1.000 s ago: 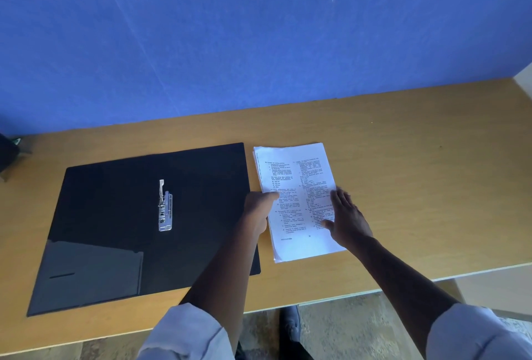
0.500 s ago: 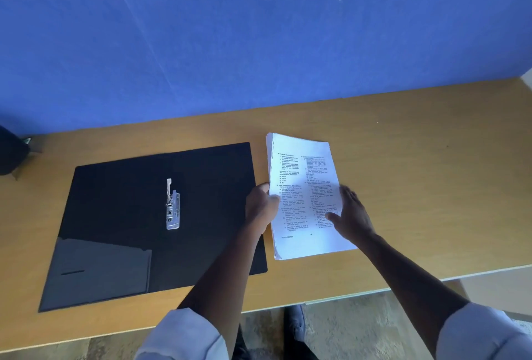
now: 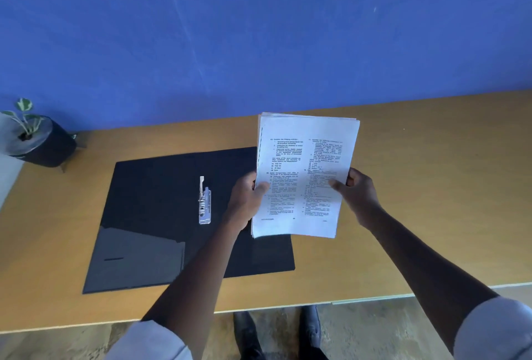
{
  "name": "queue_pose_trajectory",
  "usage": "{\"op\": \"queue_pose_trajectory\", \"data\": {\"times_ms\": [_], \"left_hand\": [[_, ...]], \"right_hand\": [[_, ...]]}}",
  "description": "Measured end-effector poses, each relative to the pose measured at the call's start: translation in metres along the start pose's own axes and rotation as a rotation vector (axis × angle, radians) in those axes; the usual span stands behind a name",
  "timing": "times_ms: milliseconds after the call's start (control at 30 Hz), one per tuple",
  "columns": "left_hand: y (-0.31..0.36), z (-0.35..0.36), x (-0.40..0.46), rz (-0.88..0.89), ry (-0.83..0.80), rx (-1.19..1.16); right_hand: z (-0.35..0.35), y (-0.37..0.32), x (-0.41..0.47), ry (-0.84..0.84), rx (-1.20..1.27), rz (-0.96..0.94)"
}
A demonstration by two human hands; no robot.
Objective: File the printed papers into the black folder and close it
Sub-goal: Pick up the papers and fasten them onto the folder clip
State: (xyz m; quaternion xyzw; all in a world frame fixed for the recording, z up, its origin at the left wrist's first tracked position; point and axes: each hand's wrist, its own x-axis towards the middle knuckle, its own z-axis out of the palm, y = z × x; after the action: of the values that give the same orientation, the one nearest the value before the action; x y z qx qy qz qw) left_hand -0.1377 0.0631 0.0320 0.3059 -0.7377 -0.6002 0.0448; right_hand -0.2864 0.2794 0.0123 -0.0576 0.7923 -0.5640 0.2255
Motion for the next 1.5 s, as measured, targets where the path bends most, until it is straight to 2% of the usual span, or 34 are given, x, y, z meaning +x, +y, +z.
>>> {"op": "queue_pose_trajectory", "data": {"times_ms": [133,267,400,700,933,1100,1300,1500], "left_hand": [[0.003,-0.022,-0.007,0.064,0.143,0.001],[0.003,-0.035,-0.012,0.146,0.285,0.098],[-0.005,-0.043,-0.017,0.207,0.355,0.129],[-0.023,-0.051,-0.023,0.172,0.35,0.23],[-0.018,-0.054,-0.026,0.195,0.414,0.262],[-0.023,-0.054,-0.025,0.158,0.369,0.354],[-0.022,-0.055,-0.027,0.173,0.386,0.416],[-0.02,-0.058,-0.03,0.182,0.426,0.408]], "right_hand": [[0.021,-0.027,-0.008,0.001,0.004,-0.098],[0.038,-0.042,-0.018,0.025,0.032,-0.184],[0.049,-0.049,-0.027,0.061,0.028,-0.241],[0.058,-0.043,-0.039,0.094,-0.066,-0.209],[0.059,-0.047,-0.038,0.094,-0.136,-0.22],[0.058,-0.04,-0.039,0.075,-0.231,-0.214],[0.056,-0.033,-0.038,0.056,-0.431,-0.318],[0.056,-0.037,-0.038,0.057,-0.462,-0.321]]}}
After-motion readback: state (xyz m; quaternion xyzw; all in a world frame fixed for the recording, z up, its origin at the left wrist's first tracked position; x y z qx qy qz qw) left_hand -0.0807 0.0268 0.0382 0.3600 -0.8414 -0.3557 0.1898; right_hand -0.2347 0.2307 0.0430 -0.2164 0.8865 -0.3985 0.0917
